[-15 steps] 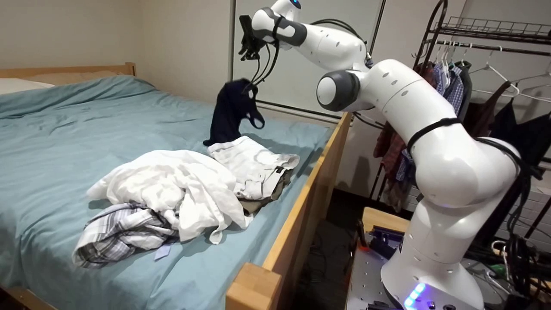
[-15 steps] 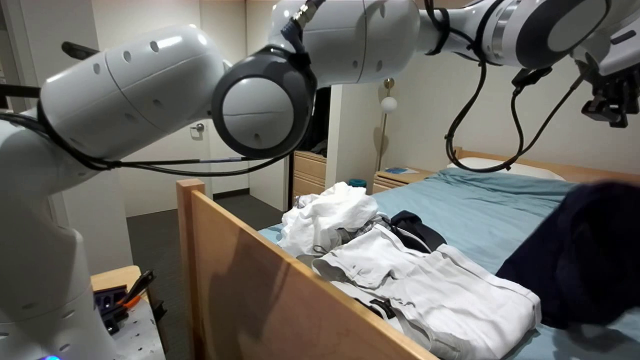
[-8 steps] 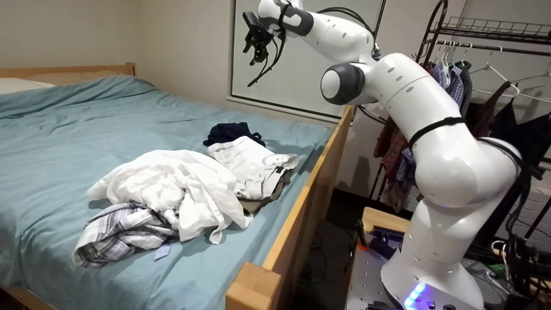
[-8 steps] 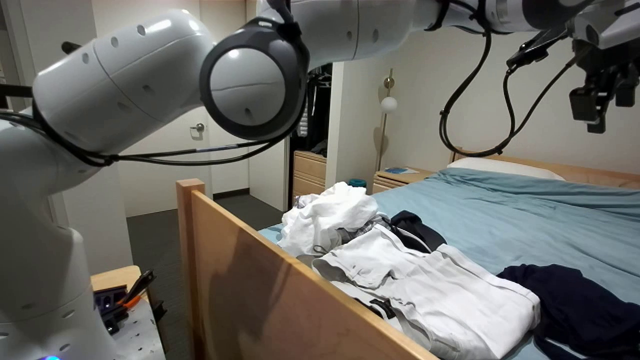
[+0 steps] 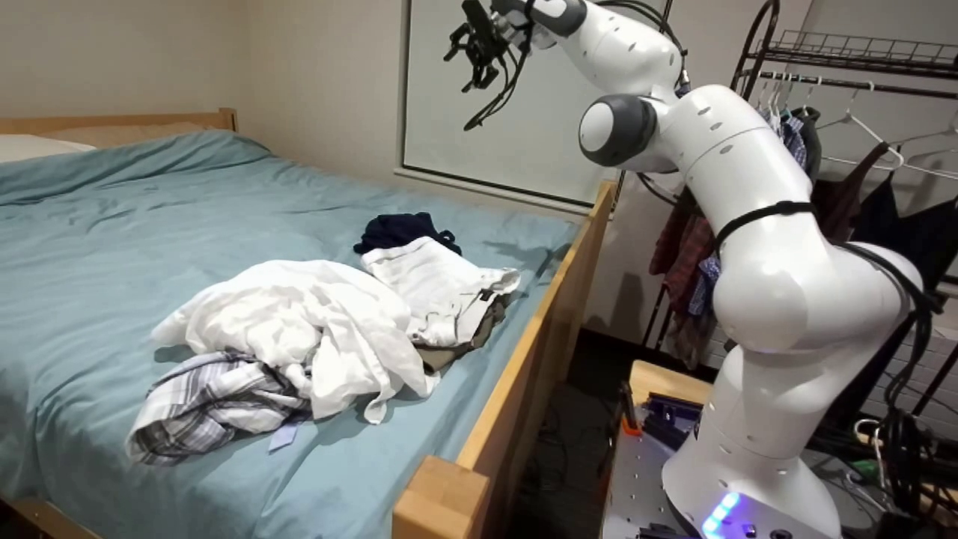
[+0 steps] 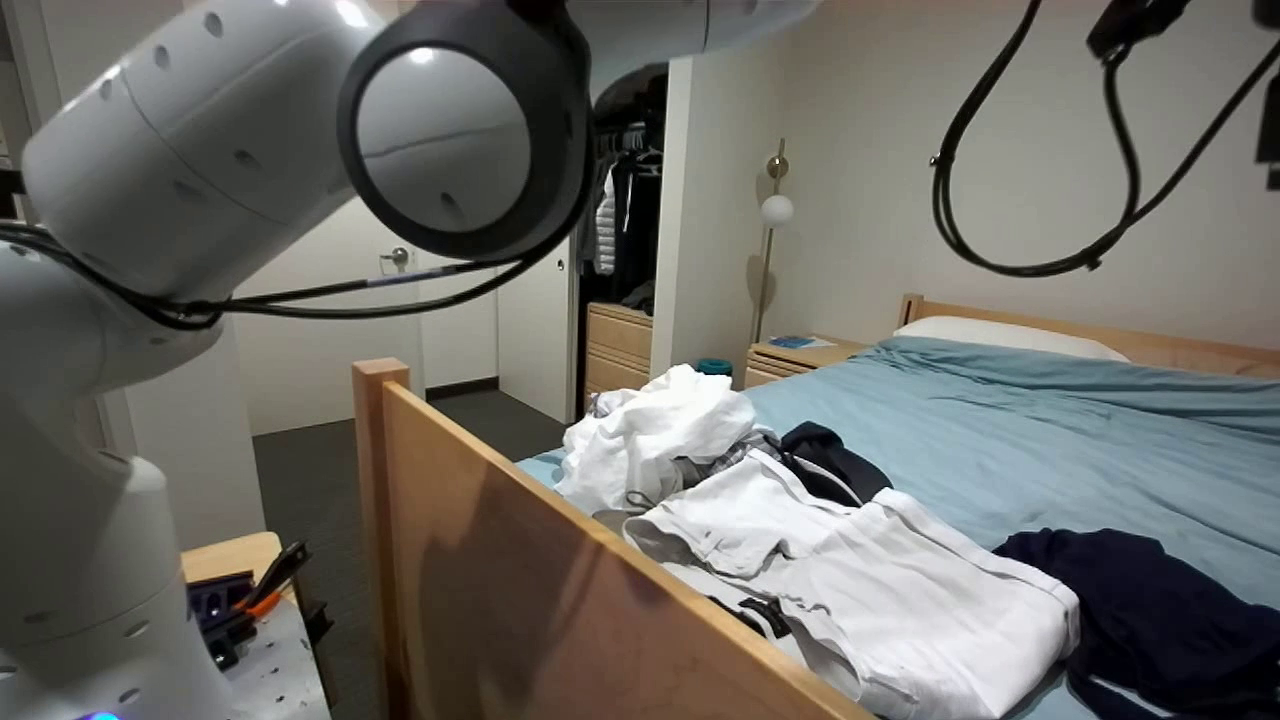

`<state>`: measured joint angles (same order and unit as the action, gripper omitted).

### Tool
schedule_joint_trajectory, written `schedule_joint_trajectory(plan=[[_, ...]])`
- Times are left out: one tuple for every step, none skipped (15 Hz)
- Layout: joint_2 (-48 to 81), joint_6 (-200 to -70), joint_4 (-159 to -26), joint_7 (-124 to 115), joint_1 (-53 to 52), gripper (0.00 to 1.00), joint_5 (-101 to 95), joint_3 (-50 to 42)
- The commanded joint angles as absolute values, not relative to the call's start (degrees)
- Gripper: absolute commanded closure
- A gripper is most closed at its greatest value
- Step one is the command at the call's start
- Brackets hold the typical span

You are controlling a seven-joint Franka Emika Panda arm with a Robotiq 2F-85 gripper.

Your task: Pick the black cloth and put it on the right on the bed

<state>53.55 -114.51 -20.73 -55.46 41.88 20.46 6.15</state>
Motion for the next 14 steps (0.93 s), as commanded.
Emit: schedule_joint_trajectory(plan=[[49.5,-109.3,-20.6,-41.7,47.5,0.00,24.5,10.3],[48.4,-108.2,-20.4,-38.4,48.9,0.00,25.8,11.4],[47.3,-107.0,-20.4,-34.9,50.7,0.00,27.3,12.5],[46.2,-105.8,-20.3,-32.0,52.2,0.00,28.9,13.7],[45.2,-104.7,-20.3,-29.4,53.9,0.00,30.9,15.1],[44.1,-103.6,-20.2,-27.6,55.6,0.00,33.3,16.6],[43.1,-103.0,-20.2,-30.7,57.5,0.00,36.5,18.2],[44.3,-105.9,-21.0,-31.3,54.4,0.00,33.1,14.5],[43.4,-105.0,-20.9,-31.3,55.8,0.00,35.0,15.3],[42.7,-104.3,-20.8,-31.2,56.7,0.00,35.8,15.7],[42.4,-104.0,-20.8,-31.2,57.1,0.00,36.2,16.0],[42.4,-104.0,-20.8,-31.2,57.1,0.00,36.3,16.1],[42.5,-103.9,-20.9,-31.2,57.0,0.00,36.4,16.2],[42.5,-103.9,-21.0,-31.2,56.8,0.00,36.4,16.2]])
